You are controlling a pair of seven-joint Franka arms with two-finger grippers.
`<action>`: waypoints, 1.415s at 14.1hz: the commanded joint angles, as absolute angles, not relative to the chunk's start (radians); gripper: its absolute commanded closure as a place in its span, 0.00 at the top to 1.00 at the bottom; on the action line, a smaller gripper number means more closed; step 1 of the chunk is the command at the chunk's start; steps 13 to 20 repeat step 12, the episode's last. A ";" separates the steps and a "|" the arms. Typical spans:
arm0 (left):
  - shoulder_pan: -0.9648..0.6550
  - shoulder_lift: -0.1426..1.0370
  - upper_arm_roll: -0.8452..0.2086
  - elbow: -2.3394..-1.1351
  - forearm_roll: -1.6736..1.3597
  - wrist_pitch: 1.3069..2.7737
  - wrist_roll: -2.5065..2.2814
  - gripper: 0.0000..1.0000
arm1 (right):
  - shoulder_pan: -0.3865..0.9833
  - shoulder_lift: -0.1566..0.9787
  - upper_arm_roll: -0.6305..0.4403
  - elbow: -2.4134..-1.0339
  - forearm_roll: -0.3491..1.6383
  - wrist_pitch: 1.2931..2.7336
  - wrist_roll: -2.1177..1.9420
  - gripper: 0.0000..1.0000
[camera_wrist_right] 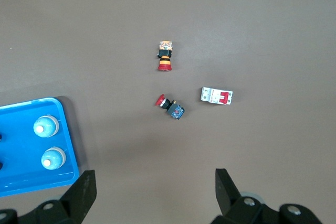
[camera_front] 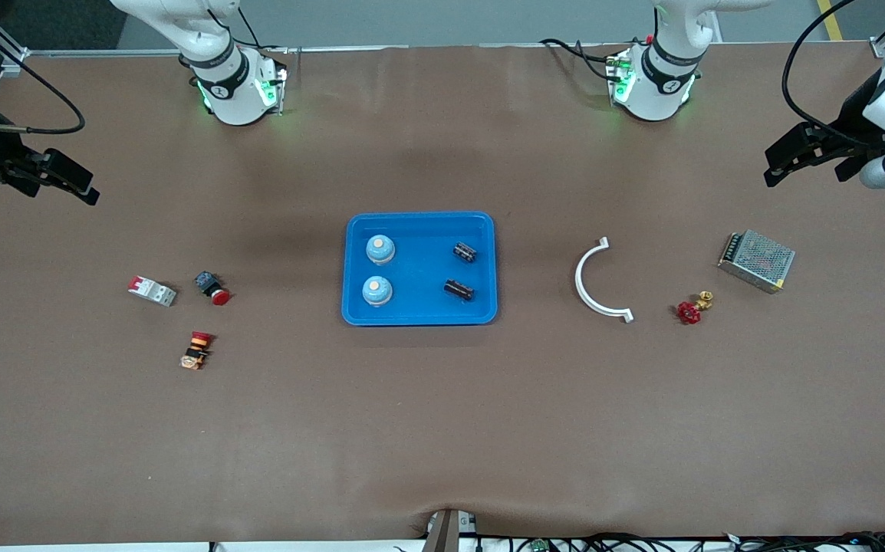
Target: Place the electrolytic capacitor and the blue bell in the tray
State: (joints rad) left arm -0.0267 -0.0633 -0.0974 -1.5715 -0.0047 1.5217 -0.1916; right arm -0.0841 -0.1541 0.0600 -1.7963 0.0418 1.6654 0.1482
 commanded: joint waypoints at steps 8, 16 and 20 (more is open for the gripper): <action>-0.031 -0.049 -0.097 -1.551 0.009 1.516 -0.184 1.00 | -0.094 -0.227 0.100 -1.756 0.048 1.540 0.175 1.00; -0.032 -0.048 -0.097 -1.546 0.009 1.514 -0.187 1.00 | -0.094 -0.229 0.100 -1.756 0.048 1.526 0.175 1.00; -0.032 -0.048 -0.097 -1.546 0.009 1.514 -0.187 1.00 | -0.094 -0.229 0.100 -1.756 0.048 1.526 0.175 1.00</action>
